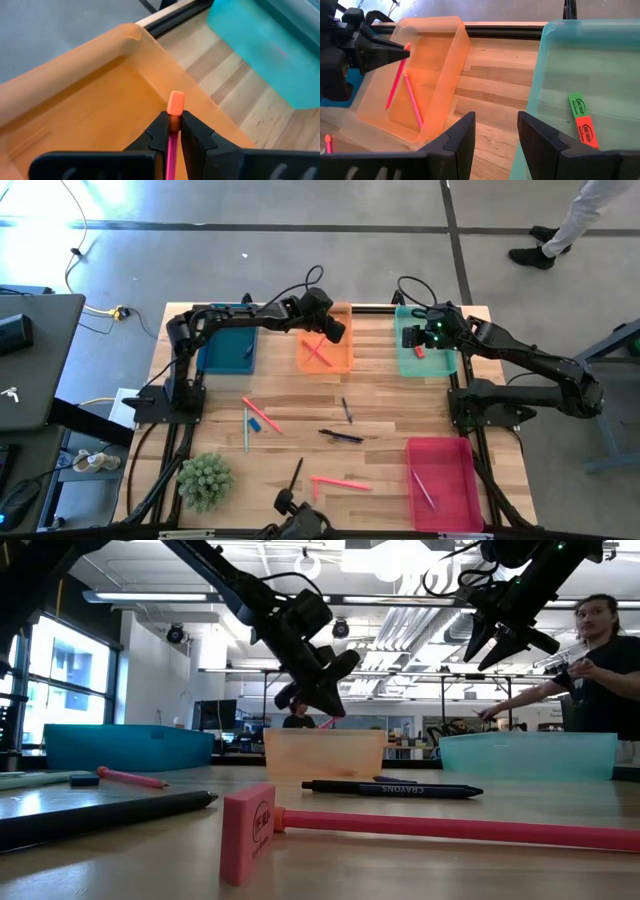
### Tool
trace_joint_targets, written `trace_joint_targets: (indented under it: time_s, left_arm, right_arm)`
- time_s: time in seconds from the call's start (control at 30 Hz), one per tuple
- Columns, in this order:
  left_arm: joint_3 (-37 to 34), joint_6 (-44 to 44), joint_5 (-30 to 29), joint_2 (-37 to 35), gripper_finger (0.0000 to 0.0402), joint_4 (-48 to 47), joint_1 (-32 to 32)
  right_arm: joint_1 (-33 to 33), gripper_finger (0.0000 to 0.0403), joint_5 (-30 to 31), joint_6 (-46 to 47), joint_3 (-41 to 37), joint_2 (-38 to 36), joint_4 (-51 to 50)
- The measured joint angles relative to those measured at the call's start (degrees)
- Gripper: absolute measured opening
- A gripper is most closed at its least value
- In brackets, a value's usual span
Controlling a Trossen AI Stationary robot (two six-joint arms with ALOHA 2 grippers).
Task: Sort crayons/erasers/pens/pencils in bins
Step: Put the pink pencil into the orange bin, then put the blue crayon into the blue bin
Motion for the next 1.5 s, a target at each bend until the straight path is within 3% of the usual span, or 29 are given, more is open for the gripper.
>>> trace_joint_targets:
  time_s: [0.37, 0.53, 0.67, 0.97, 1.3, 1.5]
  left_arm:
    - [0.02, 0.15, -1.25, 0.0, 0.0103, 0.15, 0.51]
    - [0.02, 2.43, 1.85, -1.69, 0.0123, -0.44, 2.36]
    - [0.02, 5.36, 4.85, -5.59, 0.0126, -2.56, 4.51]
    - [0.02, 13.25, 4.96, -18.27, 0.0122, -12.16, 7.76]
    - [0.04, 19.78, 5.22, -28.88, 0.0122, -33.89, 7.25]
    - [-8.76, 18.11, 5.47, -34.51, 0.0122, -32.11, 3.87]
  right_arm:
    - [0.02, 0.0139, -0.2, -0.8, 0.0, 0.0, 0.0]
    - [0.89, 0.0139, -3.15, -5.35, 0.0, 0.0, 2.34]
    - [4.19, 0.0139, -3.27, -9.66, 0.0, 0.0, 8.09]
    - [11.85, 0.0139, 0.93, -14.54, 0.0, 0.0, 16.97]
    - [19.94, 0.0139, 4.9, -15.91, 0.0, 0.0, 26.77]
    - [25.02, 0.0139, 7.8, -15.86, 1.49, 0.71, 28.49]
